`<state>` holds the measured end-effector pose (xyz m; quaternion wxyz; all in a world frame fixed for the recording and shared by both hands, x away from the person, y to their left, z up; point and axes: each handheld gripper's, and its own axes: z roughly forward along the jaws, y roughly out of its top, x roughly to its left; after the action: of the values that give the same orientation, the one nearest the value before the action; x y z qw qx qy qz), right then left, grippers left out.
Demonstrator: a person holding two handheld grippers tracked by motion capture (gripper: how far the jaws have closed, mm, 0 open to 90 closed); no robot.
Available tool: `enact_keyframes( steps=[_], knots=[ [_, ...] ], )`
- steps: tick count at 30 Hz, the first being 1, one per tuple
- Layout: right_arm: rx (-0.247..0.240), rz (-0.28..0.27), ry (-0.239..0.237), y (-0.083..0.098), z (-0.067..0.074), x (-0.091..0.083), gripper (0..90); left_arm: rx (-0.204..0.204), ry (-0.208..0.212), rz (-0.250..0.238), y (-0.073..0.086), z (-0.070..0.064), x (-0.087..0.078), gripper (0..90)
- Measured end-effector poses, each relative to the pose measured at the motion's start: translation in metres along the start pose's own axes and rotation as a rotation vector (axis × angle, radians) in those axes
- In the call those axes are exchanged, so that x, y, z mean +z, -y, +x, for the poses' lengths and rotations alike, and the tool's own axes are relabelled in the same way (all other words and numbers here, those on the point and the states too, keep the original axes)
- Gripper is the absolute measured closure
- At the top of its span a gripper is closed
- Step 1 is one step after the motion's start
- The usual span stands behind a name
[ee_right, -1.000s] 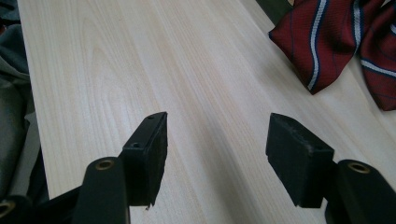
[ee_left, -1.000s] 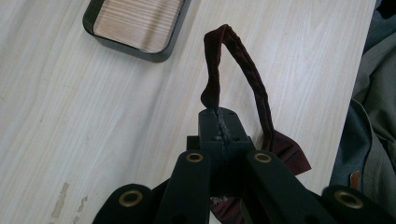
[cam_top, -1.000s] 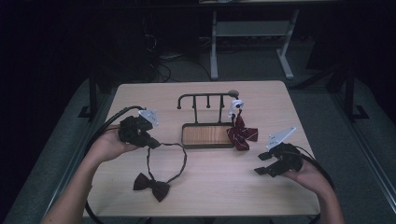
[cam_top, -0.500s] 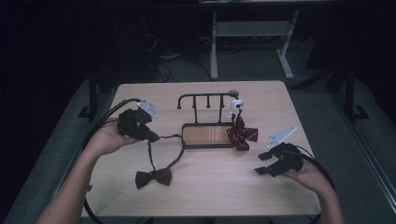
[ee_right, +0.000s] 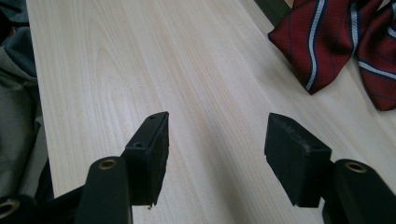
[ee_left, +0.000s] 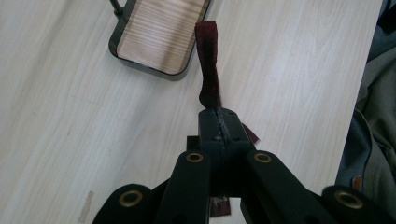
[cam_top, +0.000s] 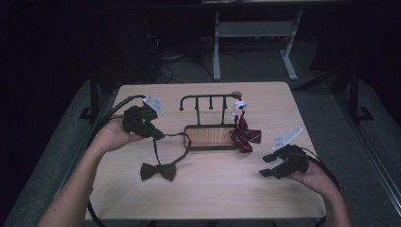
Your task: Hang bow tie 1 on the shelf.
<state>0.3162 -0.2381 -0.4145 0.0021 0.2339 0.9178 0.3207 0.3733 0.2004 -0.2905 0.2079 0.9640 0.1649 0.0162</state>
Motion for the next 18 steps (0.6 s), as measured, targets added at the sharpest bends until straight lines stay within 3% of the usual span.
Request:
enact_keyframes(
  steps=[18],
  knots=[
    [-0.009,0.008,0.002,0.000,0.000,0.000,40.0,-0.016,-0.012,0.003,-0.009,0.016,-0.013,89.9]
  ],
)
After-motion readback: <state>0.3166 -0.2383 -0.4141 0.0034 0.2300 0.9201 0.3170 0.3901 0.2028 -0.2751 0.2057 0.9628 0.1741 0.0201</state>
